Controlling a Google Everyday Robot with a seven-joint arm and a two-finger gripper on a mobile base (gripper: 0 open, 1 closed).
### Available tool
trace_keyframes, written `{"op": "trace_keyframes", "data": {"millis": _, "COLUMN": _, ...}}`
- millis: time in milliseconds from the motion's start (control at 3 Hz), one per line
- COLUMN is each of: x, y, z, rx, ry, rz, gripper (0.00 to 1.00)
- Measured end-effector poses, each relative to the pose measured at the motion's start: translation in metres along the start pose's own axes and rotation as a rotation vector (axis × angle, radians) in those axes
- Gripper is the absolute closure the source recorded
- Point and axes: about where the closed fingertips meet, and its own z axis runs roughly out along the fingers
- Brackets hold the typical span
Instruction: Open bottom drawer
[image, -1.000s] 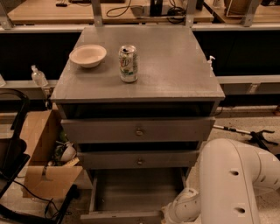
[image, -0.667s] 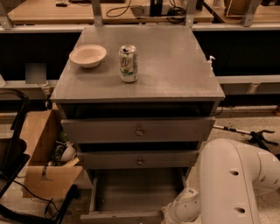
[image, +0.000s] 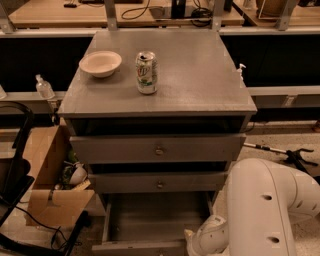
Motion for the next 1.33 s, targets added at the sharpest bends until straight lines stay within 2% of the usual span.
{"op": "trace_keyframes", "data": {"millis": 333, "x": 0.000, "y": 0.000, "z": 0.000, "rx": 0.000, "ry": 0.000, "rz": 0.000, "gripper": 0.02}}
{"op": "trace_keyframes", "data": {"millis": 667, "x": 0.000, "y": 0.001, "z": 0.001, "rx": -0.002, "ry": -0.001, "rz": 0.000, "gripper": 0.21}}
{"op": "trace_keyframes", "data": {"millis": 1000, "x": 0.000, "y": 0.013, "z": 0.007, "rx": -0.030, "ry": 0.006, "rz": 0.015, "gripper": 0.44}}
{"op": "trace_keyframes", "data": {"millis": 1333, "x": -0.002, "y": 0.015, "z": 0.005, "rx": -0.036, "ry": 0.007, "rz": 0.015, "gripper": 0.75}}
